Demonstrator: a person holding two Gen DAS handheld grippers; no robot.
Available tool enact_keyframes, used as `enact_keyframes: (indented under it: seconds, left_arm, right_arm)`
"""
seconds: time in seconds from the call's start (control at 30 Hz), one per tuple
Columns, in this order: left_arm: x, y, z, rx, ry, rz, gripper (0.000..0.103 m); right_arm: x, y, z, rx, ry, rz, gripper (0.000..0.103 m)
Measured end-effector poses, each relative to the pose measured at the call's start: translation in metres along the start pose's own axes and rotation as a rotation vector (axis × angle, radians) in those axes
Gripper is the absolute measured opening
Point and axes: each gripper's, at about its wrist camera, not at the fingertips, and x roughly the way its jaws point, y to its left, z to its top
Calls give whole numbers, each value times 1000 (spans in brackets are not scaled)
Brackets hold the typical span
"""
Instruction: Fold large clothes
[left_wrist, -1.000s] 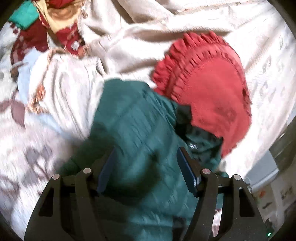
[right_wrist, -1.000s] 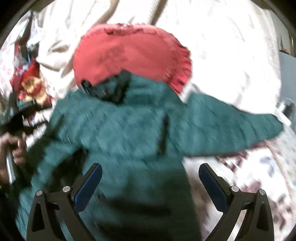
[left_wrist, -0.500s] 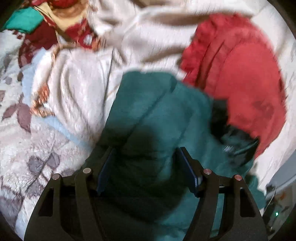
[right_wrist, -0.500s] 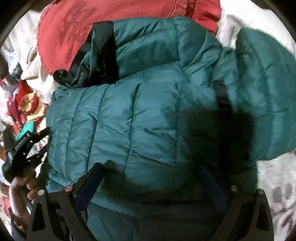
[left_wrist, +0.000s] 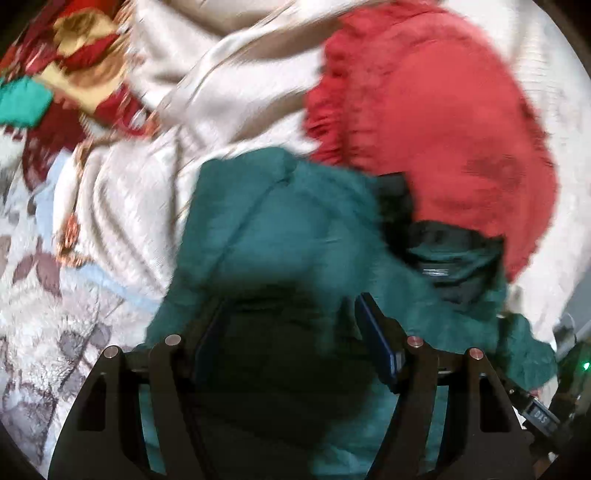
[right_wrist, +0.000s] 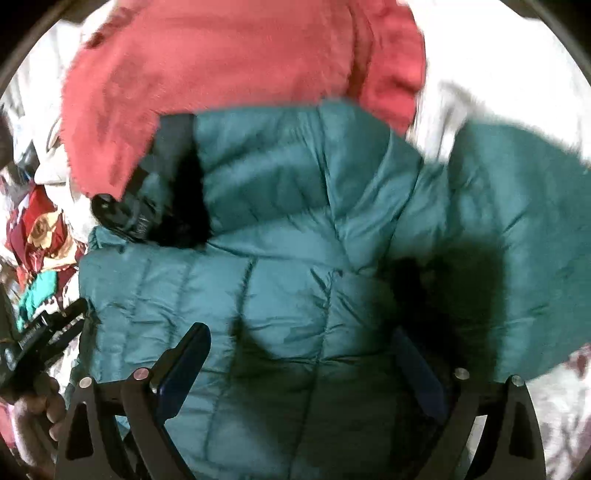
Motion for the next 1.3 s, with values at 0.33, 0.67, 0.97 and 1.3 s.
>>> enact_keyframes:
  seconds: [0.33, 0.67, 0.97, 1.3]
  left_arm:
    - [36, -40, -19, 205, 186, 41, 73]
    - [-1, -50, -21, 180, 86, -47, 73]
    - [7, -73, -36, 253, 92, -71, 73]
    - [21, -50, -27, 157, 107, 7, 73]
  right_arm:
    - [34, 47, -40, -147, 194, -66, 99]
    - [-44, 2, -7, -27, -137, -252, 98]
    - [-159, -226, 25, 288, -347, -655, 98]
    - [-155, -340, 47, 334, -158, -545, 86]
